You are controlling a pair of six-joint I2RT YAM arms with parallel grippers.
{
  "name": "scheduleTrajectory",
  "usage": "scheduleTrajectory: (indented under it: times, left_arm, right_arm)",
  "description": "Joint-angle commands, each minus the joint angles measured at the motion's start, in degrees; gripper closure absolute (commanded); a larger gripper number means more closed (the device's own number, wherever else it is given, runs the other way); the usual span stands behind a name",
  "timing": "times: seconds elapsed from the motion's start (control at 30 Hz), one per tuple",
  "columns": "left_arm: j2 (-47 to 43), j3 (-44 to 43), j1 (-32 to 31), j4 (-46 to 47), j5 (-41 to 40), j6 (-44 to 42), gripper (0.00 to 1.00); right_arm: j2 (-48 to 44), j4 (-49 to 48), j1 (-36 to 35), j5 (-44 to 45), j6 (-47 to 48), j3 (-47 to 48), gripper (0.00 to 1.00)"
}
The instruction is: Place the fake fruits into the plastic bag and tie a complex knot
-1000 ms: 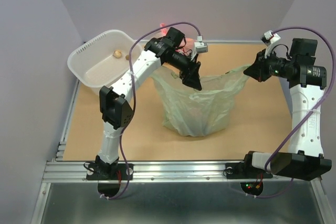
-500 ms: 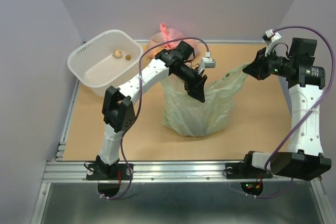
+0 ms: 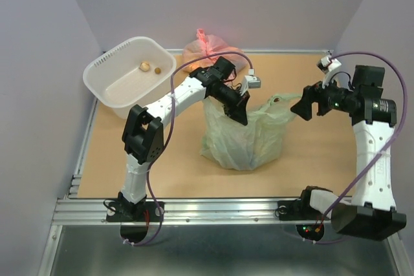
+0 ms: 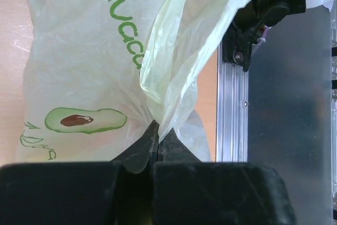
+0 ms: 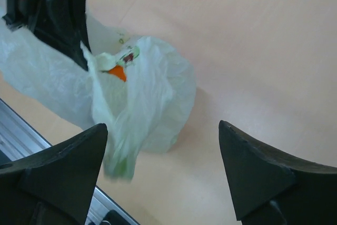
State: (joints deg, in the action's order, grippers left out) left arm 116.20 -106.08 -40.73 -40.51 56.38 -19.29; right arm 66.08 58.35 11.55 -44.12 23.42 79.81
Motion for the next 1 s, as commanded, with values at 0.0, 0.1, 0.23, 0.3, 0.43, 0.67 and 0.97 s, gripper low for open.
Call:
scheduleTrajectory:
  times: [0.0,0.1,0.23,0.3,0.43,0.67,0.97]
  left_arm:
    - [-2.2,-1.9,1.1,-0.5,2.7,-1.2,1.0]
    - [-1.9,-2.6,1.2,-1.0,2.8,-1.5,1.0]
    - [-0.8,-4.4,1.6,-2.9,3.8,-2.7,1.0]
    - [-0.9,-4.9,1.8,-3.1,5.4,-3.6,1.0]
    - [-2.5,-4.3,1.9,-2.6,6.8,-5.8,1.0]
    - [-2.8,-4.0,1.9,-6.1,6.2,-9.8,1.0]
    - [-1.7,-5.5,1.4,-6.8,7.5,-10.2,1.0]
  right_arm:
    - [-8.3,0.5,-0.2,-0.6,7.5,-0.2,0.07]
    - [-11.0,0.5,-0.2,-3.3,12.3,-0.4,0.04]
    - [-12.0,0.5,-0.2,-8.1,17.4,-0.8,0.04]
    - [-11.2,0.8,-0.2,-9.8,18.7,-2.5,0.04]
    - [-10.5,0.0,-0.1,-8.2,26.3,-11.9,0.05]
    - [-8.5,-6.8,5.1,-25.7,36.0,-20.4,0.05]
    - [3.6,-7.7,5.0,-41.4,49.6,-22.2,0.0]
